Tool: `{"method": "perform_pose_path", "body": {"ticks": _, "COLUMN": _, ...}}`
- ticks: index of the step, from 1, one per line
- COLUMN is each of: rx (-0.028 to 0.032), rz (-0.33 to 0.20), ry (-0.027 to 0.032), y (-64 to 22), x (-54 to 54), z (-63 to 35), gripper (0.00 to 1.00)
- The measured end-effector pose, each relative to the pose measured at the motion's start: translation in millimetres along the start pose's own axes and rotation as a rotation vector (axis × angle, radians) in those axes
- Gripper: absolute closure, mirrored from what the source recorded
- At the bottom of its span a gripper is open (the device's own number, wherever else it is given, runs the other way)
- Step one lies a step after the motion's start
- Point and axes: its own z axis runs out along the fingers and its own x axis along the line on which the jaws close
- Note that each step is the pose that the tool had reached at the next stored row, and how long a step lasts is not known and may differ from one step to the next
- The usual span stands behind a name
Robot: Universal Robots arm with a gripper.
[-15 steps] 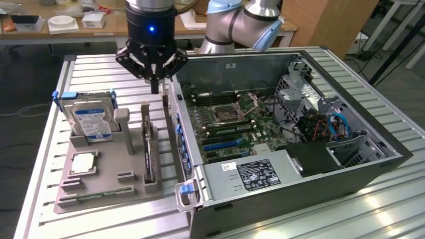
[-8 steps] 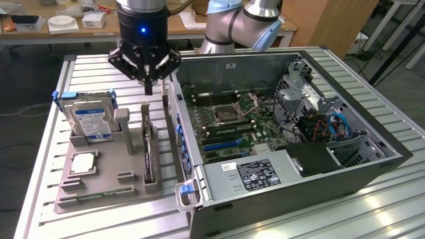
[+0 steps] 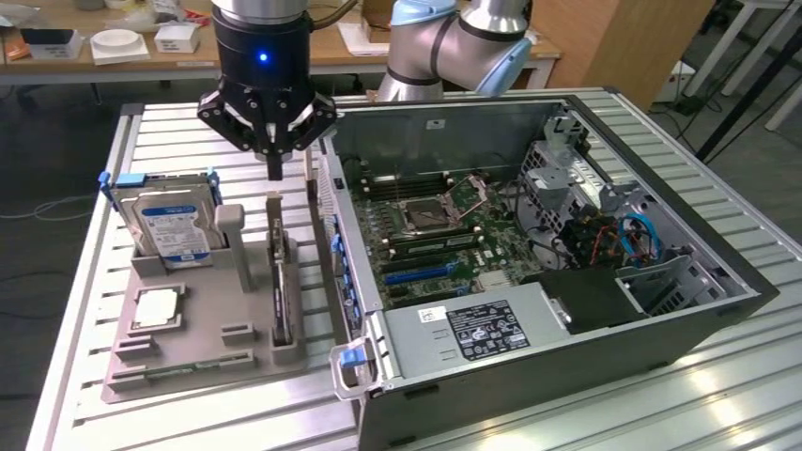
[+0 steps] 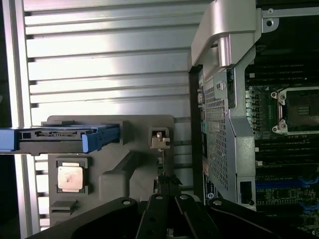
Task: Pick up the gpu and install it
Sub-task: 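Pick up the gpu and move the gpu toward the slot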
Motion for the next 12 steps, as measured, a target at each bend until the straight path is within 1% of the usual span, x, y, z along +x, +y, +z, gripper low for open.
{"method": "perform_pose_path", "body": {"ticks": 7, "rx": -0.0001, "rz": 0.000, "ry": -0.0001, "y": -0.6, "x": 0.0, "z": 0.0, "gripper": 0.89}}
{"method": "perform_pose_path", "body": {"ticks": 12, "rx": 0.0000, "rz": 0.001, "ry": 0.0000, "y": -5.0, "x": -0.3, "z": 0.1, "gripper": 0.89}}
